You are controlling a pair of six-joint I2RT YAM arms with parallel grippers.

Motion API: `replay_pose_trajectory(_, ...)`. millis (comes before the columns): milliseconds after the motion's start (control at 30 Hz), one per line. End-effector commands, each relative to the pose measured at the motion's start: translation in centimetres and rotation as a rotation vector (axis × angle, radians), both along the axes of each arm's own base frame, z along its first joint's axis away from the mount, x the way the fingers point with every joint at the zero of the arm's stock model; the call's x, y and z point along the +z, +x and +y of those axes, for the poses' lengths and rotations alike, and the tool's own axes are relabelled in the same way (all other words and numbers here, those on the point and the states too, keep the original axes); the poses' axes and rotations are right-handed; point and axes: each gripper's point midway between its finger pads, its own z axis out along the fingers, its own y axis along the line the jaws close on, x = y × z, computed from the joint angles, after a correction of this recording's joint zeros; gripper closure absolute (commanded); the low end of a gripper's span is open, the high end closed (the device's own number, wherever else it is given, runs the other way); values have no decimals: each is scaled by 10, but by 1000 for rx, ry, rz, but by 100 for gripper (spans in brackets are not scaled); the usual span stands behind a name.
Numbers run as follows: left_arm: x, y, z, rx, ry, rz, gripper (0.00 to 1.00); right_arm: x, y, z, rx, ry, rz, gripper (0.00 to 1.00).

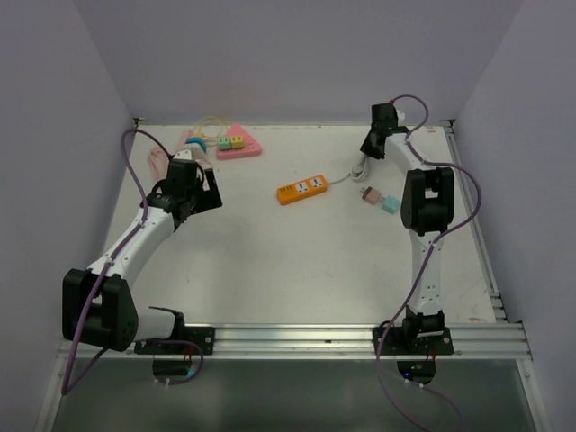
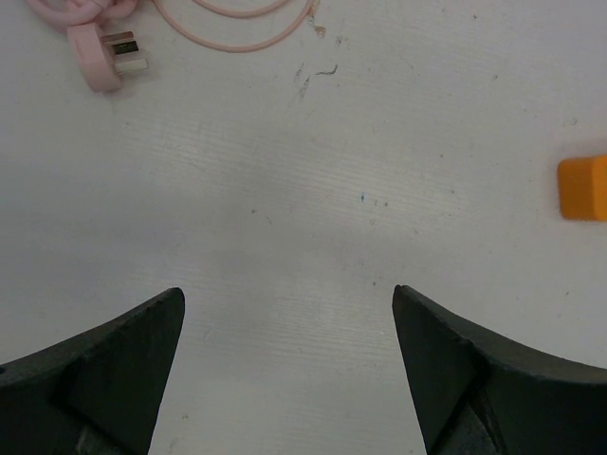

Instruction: Pull the plug off the socket

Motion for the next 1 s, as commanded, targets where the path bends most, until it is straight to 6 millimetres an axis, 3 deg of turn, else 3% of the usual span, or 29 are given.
replay_pose_trajectory(0, -1, 5, 4, 6, -15, -7, 6, 23, 17, -45, -199, 59, -104, 100)
replay_pose_trajectory(67, -1, 5, 7, 11, -16, -5, 6, 20, 14, -72, -287, 58, -107, 100)
replay_pose_trajectory(167, -1, 5, 9, 18, -21, -5, 6, 16, 3, -97, -378, 52, -103, 100)
replay_pose_trajectory(200, -1, 5, 9, 21, -23, -5, 6, 7, -5, -118, -423, 50, -85, 98)
replay_pose_trajectory(233, -1, 5, 10, 23, -23, -5, 6, 12, -6, -123, -445, 63, -99, 94)
replay_pose_trajectory(333, -1, 5, 11, 24, -32, -5, 6, 13, -16, -135, -475, 81, -92, 78)
replay_pose_trajectory(367, -1, 5, 11, 26, -32, -4, 6, 16, -18, -137, -478, 84, -97, 61)
replay_pose_trajectory(400, -1, 5, 12, 27, -34, -4, 6, 14, -22, -136, -475, 88, -89, 50)
replay_pose_trajectory(433, 0, 5, 12, 28, -36, -8, 6, 27, -23, -134, -464, 97, -109, 40)
replay_pose_trajectory(467, 0, 6, 13, 31, -37, -10, 6, 32, -23, -131, -447, 111, -112, 23)
replay_pose_trajectory(533, 2, 6, 14, 34, -37, -14, 6, 43, -27, -126, -421, 130, -116, 12)
replay_pose_trajectory(567, 3, 6, 15, 37, -39, -19, 6, 59, -29, -123, -409, 139, -136, 8)
replay_pose_trajectory(667, 7, 6, 17, 43, -40, -40, 5, 92, -43, -111, -360, 165, -163, 3)
replay_pose_trajectory(767, 11, 6, 23, 66, -23, -59, 5, 110, -64, -95, -298, 181, -150, 1)
replay_pose_trajectory(900, 13, 12, 29, 107, -11, -66, 5, 140, -111, -63, -177, 197, -144, 1)
replay_pose_trajectory(933, 12, 14, 31, 114, -18, -59, 5, 140, -123, -60, -146, 190, -128, 1)
replay_pose_trajectory(967, 19, 21, 30, 118, -31, -74, 5, 133, -137, -36, -79, 188, -98, 1)
